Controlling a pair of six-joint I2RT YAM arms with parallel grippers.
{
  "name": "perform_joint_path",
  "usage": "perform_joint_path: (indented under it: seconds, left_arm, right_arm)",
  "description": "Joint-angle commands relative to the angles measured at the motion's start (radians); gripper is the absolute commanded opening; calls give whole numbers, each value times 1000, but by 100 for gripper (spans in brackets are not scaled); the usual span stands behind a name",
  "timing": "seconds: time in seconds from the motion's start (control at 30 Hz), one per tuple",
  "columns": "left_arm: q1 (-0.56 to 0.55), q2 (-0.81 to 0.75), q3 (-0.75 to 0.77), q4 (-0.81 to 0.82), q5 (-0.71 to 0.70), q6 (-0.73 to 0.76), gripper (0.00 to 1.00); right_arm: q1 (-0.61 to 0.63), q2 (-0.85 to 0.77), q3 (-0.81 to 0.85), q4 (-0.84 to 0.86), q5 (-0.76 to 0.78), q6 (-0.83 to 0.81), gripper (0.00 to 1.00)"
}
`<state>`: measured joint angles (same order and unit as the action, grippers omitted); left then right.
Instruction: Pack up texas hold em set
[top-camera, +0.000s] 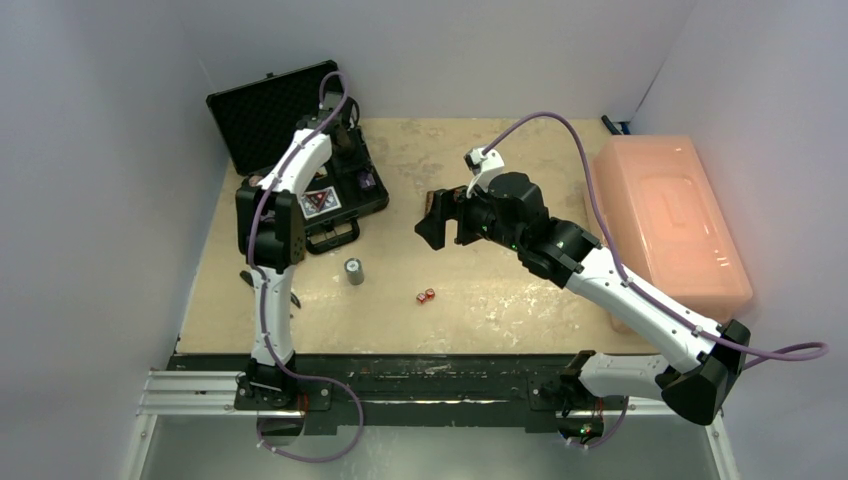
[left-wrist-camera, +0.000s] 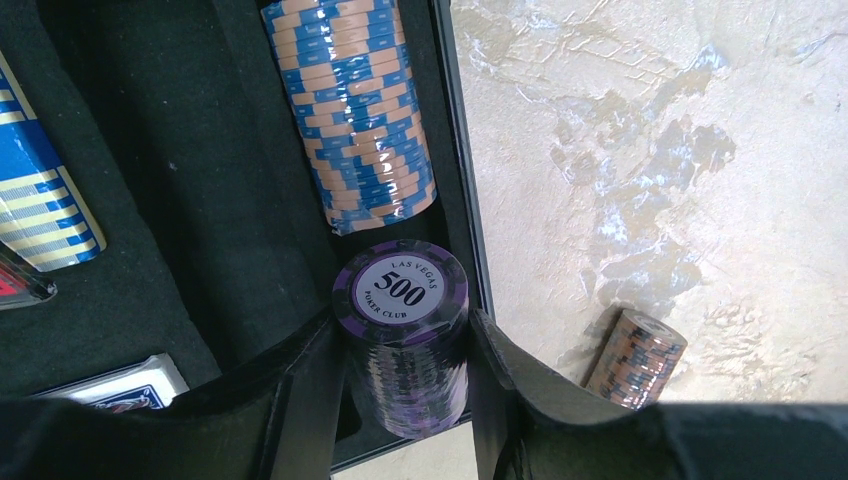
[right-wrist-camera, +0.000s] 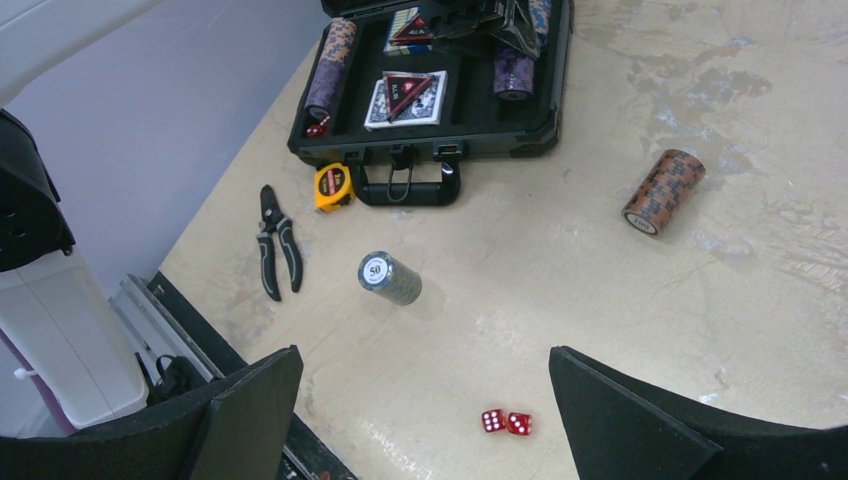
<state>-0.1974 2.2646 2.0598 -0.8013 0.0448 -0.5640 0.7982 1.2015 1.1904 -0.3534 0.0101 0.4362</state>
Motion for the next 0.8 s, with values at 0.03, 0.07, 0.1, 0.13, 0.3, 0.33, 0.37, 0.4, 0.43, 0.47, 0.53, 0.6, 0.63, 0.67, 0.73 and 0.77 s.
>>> perform_joint_path:
  seconds: [0.03,0.07,0.1,0.13,0.3,0.33,0.37,0.4,0.43,0.47,0.53,0.6,0.63,0.67,0.73,0.77]
  left_arm:
    - [10,0,72,33,7,4,6]
    - [12,0,71,33,6,4,8]
    - [12,0,74,34,6,5,10]
    - [12,-1,74,34,6,7,12]
    - [13,-16,67,36,-11,10,32]
    - [13,-20,64,40,-14,11,37]
    - [13,-26,59,44,-13,11,42]
    - [13,-35,53,51,-13,12,46]
    - [13,-41,47,55,-14,13,49]
    - [13,-46,42,56,-16,15,53]
    - [13,-55,37,54,-23,19,62]
    - [13,-66,30,52,-38,23,70]
    - [13,-74,21,55,-37,28,72]
    - [13,-83,13,59,-35,32,73]
    - [13,-111,-17,75,-26,41,73]
    - [13,-128,-36,84,-20,46,72]
  right_arm:
    - [1,-27,11,-7,20,-19,99]
    - [1,-26,11,-7,19,-19,99]
    - [1,-26,11,-6,19,-20,99]
    - [1,-25,11,-6,20,-20,99]
    - [1,-22,12,-4,21,-22,99]
    - [1,-21,12,-5,21,-22,99]
    - [1,-20,12,-4,21,-22,99]
    - [1,-20,12,-3,20,-22,99]
    - [1,-19,12,-3,19,-22,99]
    - [1,-18,14,-2,20,-22,99]
    - [1,-16,14,0,19,-22,99]
    - [1,-16,14,-1,19,-21,99]
    - [1,-16,14,0,18,-21,99]
    - [1,-16,14,1,16,-21,99]
    - [1,-16,14,1,16,-19,99]
    - [1,-16,14,2,17,-19,99]
